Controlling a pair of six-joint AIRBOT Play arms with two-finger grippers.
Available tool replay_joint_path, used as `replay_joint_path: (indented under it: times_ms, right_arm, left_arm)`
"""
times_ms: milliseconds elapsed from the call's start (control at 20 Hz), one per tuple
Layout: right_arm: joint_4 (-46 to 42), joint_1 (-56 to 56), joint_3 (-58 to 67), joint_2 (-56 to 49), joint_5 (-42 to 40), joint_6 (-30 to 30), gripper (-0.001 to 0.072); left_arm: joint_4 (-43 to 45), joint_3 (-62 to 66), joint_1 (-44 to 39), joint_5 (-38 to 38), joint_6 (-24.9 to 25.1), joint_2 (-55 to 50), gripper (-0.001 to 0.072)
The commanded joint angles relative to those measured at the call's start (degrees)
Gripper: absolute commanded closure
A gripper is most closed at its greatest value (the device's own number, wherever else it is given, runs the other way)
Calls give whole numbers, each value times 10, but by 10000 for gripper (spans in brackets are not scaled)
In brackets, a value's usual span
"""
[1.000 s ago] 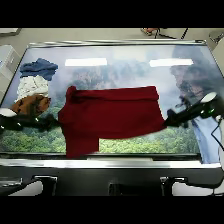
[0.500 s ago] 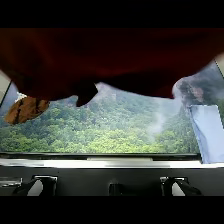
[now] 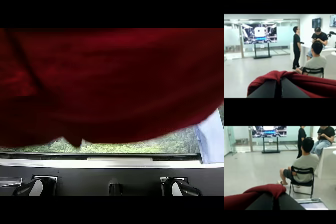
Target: Fold the clothes and pants, and hang the long-sleeved shirts on hangers.
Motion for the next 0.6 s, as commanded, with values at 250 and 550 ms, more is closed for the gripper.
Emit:
replay_joint_path:
  times_ms: [250, 550]
  right_arm:
    - [37, 17, -20, -263, 327, 55, 680]
    - [-65, 129, -211, -507, 247, 103, 680]
  left_arm:
    - [35, -128, -54, -224, -55, -176, 686]
    - [62, -437, -180, -71, -36, -359, 685]
